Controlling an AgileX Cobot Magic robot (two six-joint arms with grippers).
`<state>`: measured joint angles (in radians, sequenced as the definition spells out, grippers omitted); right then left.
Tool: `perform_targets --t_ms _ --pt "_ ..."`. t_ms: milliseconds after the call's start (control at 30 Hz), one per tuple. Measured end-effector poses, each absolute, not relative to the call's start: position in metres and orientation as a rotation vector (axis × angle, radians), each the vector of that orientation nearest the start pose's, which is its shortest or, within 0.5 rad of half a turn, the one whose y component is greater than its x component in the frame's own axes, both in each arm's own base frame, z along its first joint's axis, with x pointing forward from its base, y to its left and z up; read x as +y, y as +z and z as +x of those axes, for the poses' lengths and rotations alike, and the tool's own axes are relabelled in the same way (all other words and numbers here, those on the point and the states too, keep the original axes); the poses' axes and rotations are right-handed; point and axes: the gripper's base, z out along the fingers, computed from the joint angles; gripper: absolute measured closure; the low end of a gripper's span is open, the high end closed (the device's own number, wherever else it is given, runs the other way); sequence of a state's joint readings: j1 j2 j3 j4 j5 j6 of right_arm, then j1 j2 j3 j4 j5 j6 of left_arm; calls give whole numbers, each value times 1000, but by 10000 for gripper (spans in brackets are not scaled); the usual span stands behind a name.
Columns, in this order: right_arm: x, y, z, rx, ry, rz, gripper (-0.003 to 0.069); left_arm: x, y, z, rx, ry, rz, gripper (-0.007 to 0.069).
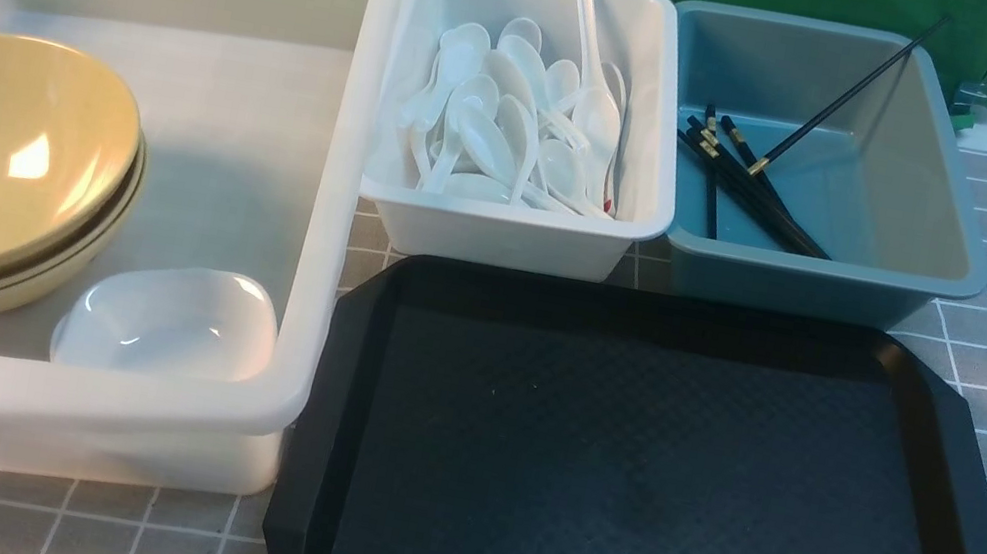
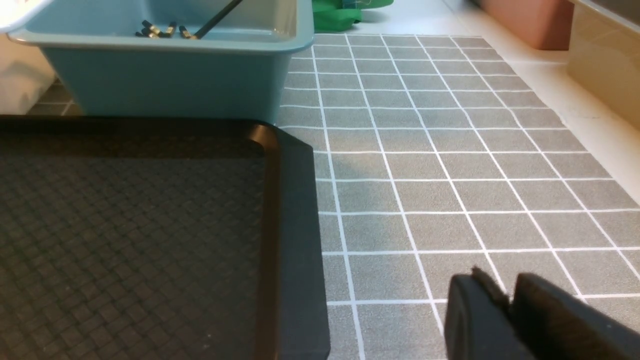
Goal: On grey table put chopsticks spoon bowls plates into blue grey white boxes.
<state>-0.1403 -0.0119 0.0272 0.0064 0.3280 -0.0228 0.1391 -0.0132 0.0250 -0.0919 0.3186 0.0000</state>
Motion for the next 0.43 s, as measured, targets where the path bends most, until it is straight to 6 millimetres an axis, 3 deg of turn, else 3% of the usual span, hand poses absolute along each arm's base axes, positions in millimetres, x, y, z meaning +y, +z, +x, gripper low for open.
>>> perform_targets --t_ms 433 --pt "-7 175 53 1825 -109 111 505 5 177 54 1803 11 -184 632"
